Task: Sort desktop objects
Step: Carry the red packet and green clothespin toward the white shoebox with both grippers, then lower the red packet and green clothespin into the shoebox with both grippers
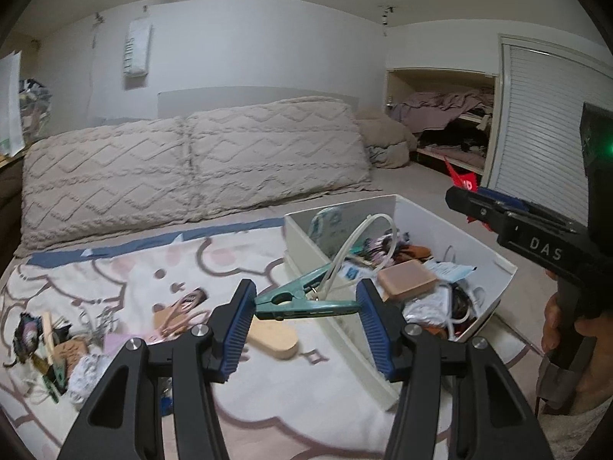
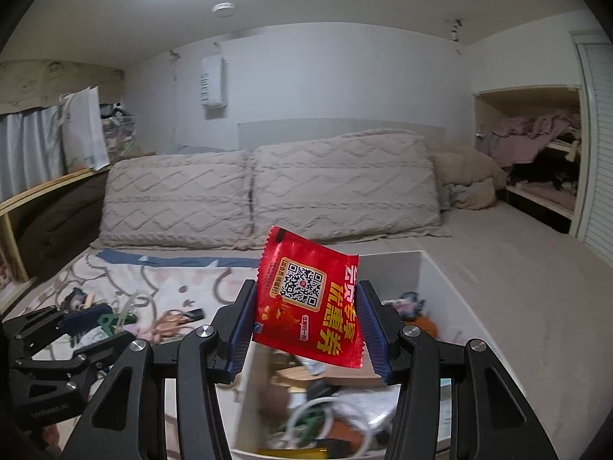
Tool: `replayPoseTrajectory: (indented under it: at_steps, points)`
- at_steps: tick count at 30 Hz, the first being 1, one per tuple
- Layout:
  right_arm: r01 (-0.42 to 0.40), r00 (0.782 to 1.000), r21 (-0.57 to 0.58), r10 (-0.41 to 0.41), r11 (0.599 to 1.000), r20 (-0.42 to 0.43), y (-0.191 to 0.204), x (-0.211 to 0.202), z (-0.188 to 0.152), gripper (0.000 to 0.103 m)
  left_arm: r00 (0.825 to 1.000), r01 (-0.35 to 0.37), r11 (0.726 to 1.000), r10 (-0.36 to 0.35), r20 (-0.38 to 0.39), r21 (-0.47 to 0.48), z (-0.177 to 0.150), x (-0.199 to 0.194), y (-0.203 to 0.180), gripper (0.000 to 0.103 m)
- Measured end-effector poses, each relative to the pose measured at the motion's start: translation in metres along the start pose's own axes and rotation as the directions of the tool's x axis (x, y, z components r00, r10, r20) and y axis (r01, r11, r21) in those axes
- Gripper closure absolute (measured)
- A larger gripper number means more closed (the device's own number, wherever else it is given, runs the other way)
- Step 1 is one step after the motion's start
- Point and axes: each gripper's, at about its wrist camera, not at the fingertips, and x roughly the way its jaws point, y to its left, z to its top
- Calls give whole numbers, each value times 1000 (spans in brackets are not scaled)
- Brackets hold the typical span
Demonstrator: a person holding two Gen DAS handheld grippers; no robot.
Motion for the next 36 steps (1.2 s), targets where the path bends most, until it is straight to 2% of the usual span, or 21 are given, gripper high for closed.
replayPoseTrajectory:
  at_steps: [7,14,21,26,30,36]
  points:
    - [52,998,68,-50,996,-21,-38,4,-5,51,998,56,998,-56,-1,19,14,23,-26,49]
    - [73,996,71,-68,995,-66,-51,14,-11,51,997,73,997,-72,-23,28,29,43,-43,49]
    - [55,990,67,-46,996,-133,-53,35,-22,51,991,123,992,-124,-53,-22,57,59,-52,49]
    - [26,984,60,-15,998,-180,-49,51,-31,51,991,121,993,-121,-56,-14,79,71,-59,49]
    - [11,975,49,0,999,-220,-48,59,-38,51,990,116,992,-119,-73,-44,93,88,-56,49]
    - [-20,961,28,27,999,-274,-44,70,-48,51,981,126,987,-139,-135,-98,109,118,-52,49]
